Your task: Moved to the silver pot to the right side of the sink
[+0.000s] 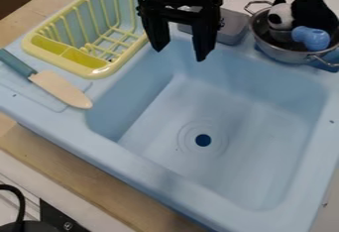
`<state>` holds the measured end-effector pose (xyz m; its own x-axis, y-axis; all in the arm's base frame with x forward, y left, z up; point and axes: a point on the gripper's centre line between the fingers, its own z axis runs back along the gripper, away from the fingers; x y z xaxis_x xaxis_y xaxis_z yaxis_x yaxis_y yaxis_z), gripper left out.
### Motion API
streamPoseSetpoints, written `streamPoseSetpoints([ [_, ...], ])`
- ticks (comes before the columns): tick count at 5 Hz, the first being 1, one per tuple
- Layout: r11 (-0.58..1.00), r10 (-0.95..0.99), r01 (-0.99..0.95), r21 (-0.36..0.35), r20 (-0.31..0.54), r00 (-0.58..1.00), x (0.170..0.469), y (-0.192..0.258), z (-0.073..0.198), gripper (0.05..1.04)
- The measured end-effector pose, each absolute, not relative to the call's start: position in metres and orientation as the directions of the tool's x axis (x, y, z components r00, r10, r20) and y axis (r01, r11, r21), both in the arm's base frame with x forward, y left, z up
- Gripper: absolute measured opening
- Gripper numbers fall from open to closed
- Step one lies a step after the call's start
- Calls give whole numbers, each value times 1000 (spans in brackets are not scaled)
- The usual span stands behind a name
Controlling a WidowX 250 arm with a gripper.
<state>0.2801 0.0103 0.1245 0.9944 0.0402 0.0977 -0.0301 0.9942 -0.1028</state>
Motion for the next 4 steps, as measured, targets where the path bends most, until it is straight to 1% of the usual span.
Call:
streamPoseSetpoints([
  [1, 994, 50, -42, -105, 69, 996, 277, 10, 117, 993],
  [2, 989, 129, -125, -81, 44, 991, 274, 2, 116, 993],
  [3, 979, 205, -203, -35, 78, 976, 267, -14, 132, 993],
  [4, 960, 280, -278, -33, 104, 954, 261, -29, 145, 993],
])
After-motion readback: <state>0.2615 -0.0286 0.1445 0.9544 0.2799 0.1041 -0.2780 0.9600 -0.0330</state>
